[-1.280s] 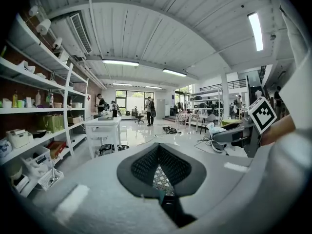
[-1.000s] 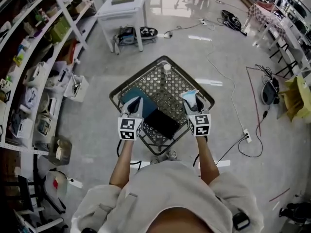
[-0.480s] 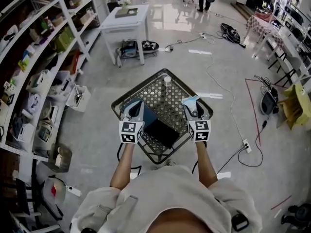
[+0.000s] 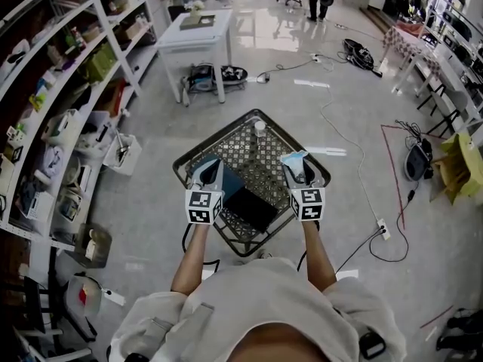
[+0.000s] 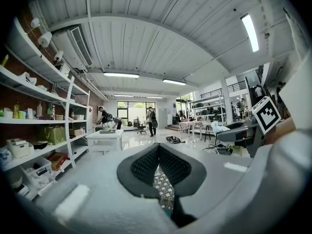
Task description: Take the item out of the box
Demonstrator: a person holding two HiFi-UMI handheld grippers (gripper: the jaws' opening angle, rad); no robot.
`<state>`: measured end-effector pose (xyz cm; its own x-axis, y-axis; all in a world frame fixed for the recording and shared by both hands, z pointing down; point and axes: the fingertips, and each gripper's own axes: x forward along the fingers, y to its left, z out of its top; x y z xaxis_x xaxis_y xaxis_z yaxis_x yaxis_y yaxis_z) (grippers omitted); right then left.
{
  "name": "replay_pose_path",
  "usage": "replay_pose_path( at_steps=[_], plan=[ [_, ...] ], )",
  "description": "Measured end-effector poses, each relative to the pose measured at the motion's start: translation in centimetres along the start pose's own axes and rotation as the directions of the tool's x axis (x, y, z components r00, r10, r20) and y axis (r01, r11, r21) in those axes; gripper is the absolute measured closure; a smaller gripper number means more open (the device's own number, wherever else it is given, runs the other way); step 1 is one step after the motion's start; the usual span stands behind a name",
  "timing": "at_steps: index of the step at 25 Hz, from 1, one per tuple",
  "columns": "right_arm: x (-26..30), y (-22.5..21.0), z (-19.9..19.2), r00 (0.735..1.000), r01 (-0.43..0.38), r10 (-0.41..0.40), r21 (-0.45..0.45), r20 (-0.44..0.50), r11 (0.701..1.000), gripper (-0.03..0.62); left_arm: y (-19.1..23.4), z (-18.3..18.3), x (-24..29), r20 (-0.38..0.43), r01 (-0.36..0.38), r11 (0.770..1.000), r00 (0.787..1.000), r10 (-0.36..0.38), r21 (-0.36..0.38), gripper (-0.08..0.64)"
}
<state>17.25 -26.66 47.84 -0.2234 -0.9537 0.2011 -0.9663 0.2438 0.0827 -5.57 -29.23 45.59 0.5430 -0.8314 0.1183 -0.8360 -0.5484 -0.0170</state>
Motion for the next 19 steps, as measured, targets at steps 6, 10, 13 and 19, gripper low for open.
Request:
replay_pose_path(
  at_steps=[6,10,13,19],
  plan=[
    [0.2,0.0,-0.3,1.0,-0.004,0.004,-0.011,-0.019,1.0,0.37,-0.2,0.1,0.5,0.001,0.005,1.0,1.0,-0.005,0.004,0.554],
    [0.4,0.1,-0.5,1.0,-0.008,0.008,-0.02,-0.027,1.0,0.37,-0.2,0.3,0.9,0.001,0.009,1.0,1.0,-0.009,0.009,0.554],
    [0.5,0.2,-0.9,0.999,-0.014,0.013,-0.024,-0.04,1.0,0.37,-0.2,0.0,1.0,0.0,0.007,1.0,1.0,-0.007,0.0,0.554],
    [1.2,0.2,-1.0,0.999,-0.023,0.022,-0.029,-0.038,0.999,0.37,0.0,-0.6,1.6,-0.006,0.007,1.0,1.0,-0.007,-0.009,0.554]
  ],
)
